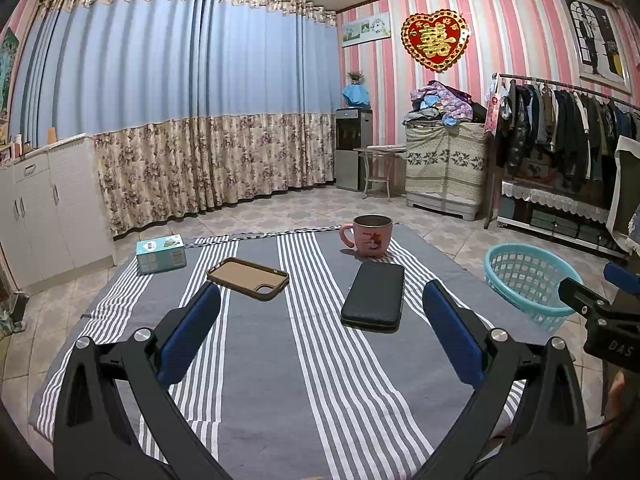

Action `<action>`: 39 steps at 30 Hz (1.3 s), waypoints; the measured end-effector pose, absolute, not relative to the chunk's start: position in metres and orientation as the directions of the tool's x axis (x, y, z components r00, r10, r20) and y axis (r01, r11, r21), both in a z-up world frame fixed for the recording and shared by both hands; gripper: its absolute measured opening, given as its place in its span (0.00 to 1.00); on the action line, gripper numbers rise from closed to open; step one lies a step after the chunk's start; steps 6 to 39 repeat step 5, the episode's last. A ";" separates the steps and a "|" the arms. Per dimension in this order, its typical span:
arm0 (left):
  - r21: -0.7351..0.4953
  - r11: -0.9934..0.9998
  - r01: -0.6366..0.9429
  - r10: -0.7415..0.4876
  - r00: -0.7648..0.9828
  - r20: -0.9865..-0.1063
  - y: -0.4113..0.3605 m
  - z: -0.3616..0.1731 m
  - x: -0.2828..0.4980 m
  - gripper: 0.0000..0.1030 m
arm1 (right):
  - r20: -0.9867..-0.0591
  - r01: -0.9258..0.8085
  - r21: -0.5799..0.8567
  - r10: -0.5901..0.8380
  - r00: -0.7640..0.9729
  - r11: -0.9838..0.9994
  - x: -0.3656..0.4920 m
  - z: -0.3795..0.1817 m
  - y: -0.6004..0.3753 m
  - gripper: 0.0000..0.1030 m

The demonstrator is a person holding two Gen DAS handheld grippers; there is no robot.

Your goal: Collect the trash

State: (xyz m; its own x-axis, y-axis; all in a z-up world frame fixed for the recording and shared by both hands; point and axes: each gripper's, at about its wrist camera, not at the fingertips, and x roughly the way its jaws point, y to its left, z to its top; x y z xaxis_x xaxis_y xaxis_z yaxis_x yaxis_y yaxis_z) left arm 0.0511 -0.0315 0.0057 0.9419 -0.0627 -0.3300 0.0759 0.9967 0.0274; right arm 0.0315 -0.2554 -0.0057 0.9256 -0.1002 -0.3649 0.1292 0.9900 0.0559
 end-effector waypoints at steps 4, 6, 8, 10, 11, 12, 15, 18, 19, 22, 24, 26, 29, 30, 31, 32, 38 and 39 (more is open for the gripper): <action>0.024 0.997 0.073 -0.061 0.941 -0.332 -0.031 0.007 0.050 0.95 | -0.365 0.129 0.057 -0.100 0.926 0.990 0.032 -0.006 -0.255 0.96; 0.025 0.997 0.073 -0.060 0.942 -0.332 -0.030 0.007 0.051 0.95 | -0.365 0.129 0.057 -0.100 0.926 0.990 0.032 -0.006 -0.254 0.96; 0.025 0.997 0.073 -0.060 0.942 -0.332 -0.030 0.007 0.051 0.95 | -0.365 0.129 0.057 -0.100 0.926 0.990 0.032 -0.006 -0.254 0.96; 0.025 0.997 0.073 -0.060 0.942 -0.332 -0.030 0.007 0.051 0.95 | -0.365 0.129 0.057 -0.100 0.926 0.990 0.032 -0.006 -0.254 0.96; 0.025 0.997 0.073 -0.060 0.942 -0.332 -0.030 0.007 0.051 0.95 | -0.365 0.129 0.057 -0.100 0.926 0.990 0.032 -0.006 -0.254 0.96; 0.025 0.997 0.073 -0.060 0.942 -0.332 -0.030 0.007 0.051 0.95 | -0.365 0.129 0.057 -0.100 0.926 0.990 0.032 -0.006 -0.254 0.96; 0.025 0.997 0.073 -0.060 0.942 -0.332 -0.030 0.007 0.051 0.95 | -0.365 0.129 0.057 -0.100 0.926 0.990 0.032 -0.006 -0.254 0.96; 0.025 0.997 0.073 -0.060 0.942 -0.332 -0.030 0.007 0.051 0.95 | -0.365 0.129 0.057 -0.100 0.926 0.990 0.032 -0.006 -0.254 0.96; 0.025 0.997 0.073 -0.060 0.942 -0.332 -0.030 0.007 0.051 0.95 | -0.365 0.129 0.057 -0.100 0.926 0.990 0.032 -0.006 -0.254 0.96; 0.025 0.997 0.073 -0.060 0.942 -0.332 -0.030 0.007 0.051 0.95 | -0.365 0.129 0.057 -0.100 0.926 0.990 0.032 -0.006 -0.254 0.96; 0.025 0.997 0.073 -0.060 0.942 -0.332 -0.030 0.007 0.051 0.95 | -0.365 0.129 0.057 -0.100 0.926 0.990 0.032 -0.006 -0.254 0.96; 0.025 0.997 0.073 -0.060 0.942 -0.332 -0.030 0.007 0.051 0.95 | -0.365 0.129 0.057 -0.100 0.926 0.990 0.032 -0.006 -0.254 0.96; 0.025 0.997 0.073 -0.060 0.942 -0.332 -0.030 0.007 0.051 0.95 | -0.365 0.129 0.057 -0.100 0.926 0.990 0.032 -0.006 -0.254 0.96; 0.025 0.997 0.073 -0.060 0.942 -0.332 -0.030 0.007 0.051 0.95 | -0.365 0.129 0.057 -0.100 0.926 0.990 0.032 -0.006 -0.254 0.96; 0.025 0.997 0.073 -0.060 0.942 -0.332 -0.030 0.007 0.051 0.95 | -0.365 0.129 0.057 -0.100 0.926 0.990 0.032 -0.006 -0.254 0.96; 0.025 0.997 0.073 -0.060 0.942 -0.332 -0.030 0.007 0.051 0.95 | -0.365 0.129 0.057 -0.100 0.926 0.990 0.032 -0.006 -0.254 0.96; 0.025 0.997 0.073 -0.060 0.942 -0.332 -0.030 0.007 0.051 0.95 | -0.365 0.129 0.057 -0.100 0.926 0.990 0.032 -0.006 -0.254 0.96; 0.025 0.997 0.073 -0.060 0.942 -0.332 -0.030 0.007 0.051 0.95 | -0.365 0.129 0.057 -0.100 0.926 0.990 0.032 -0.006 -0.254 0.96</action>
